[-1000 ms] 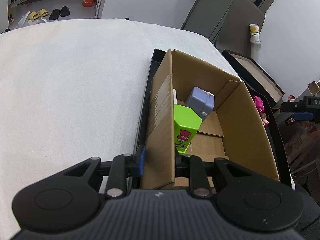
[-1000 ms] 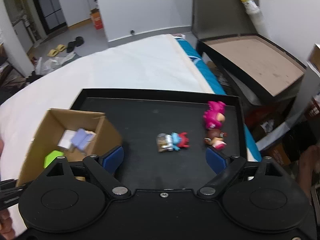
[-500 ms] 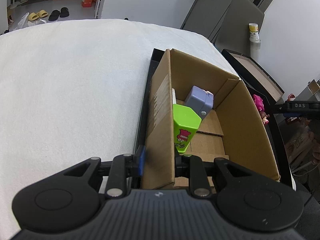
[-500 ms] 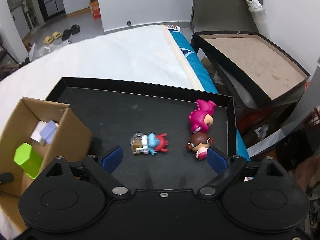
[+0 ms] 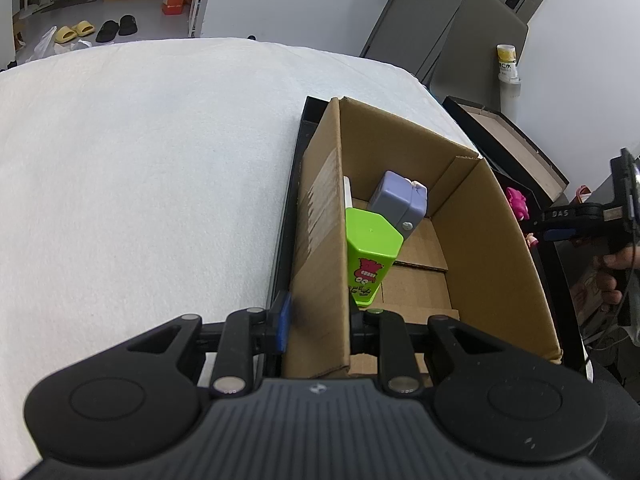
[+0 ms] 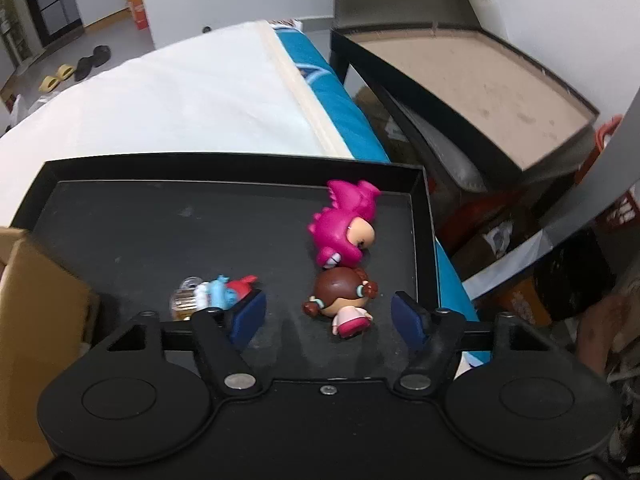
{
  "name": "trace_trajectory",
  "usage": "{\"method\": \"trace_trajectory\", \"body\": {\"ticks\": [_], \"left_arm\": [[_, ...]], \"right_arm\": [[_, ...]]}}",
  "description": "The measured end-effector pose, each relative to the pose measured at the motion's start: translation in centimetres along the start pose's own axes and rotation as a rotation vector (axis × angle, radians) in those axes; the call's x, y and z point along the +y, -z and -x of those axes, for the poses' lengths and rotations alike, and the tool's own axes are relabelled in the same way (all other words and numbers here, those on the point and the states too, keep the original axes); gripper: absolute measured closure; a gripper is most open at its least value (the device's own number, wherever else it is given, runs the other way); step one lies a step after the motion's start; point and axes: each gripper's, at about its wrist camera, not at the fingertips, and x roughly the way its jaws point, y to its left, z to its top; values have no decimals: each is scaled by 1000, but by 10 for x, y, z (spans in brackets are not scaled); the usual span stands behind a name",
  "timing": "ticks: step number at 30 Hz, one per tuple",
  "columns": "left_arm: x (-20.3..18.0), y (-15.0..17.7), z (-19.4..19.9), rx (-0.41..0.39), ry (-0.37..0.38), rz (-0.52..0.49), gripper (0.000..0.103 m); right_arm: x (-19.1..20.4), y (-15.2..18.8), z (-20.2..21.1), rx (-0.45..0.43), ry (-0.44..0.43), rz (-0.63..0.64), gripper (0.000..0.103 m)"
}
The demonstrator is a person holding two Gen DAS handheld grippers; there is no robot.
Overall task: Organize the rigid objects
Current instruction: 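Move the right gripper to the brown-haired doll figure and grasp it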
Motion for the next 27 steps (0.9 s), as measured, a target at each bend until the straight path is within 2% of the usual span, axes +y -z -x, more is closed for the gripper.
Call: {"method": "trace_trajectory", "body": {"ticks": [5, 6, 7, 12, 27], "left_arm": [[0, 0, -1, 2, -3, 0, 80], [0, 0, -2, 2, -4, -1, 81], [-1, 0, -2, 3, -4, -2, 80], [-1, 0, -3, 4, -5, -1, 80], [0, 0, -3, 4, -4, 0, 80]], "right_arm": [[0, 2, -14, 21, 13, 4, 53], [0, 3, -17, 29, 11, 4, 60], [1, 5, -20, 40, 12, 6, 62], [5, 9, -18, 30, 36, 21, 63], [16, 21, 29, 16, -2, 54, 63]]}}
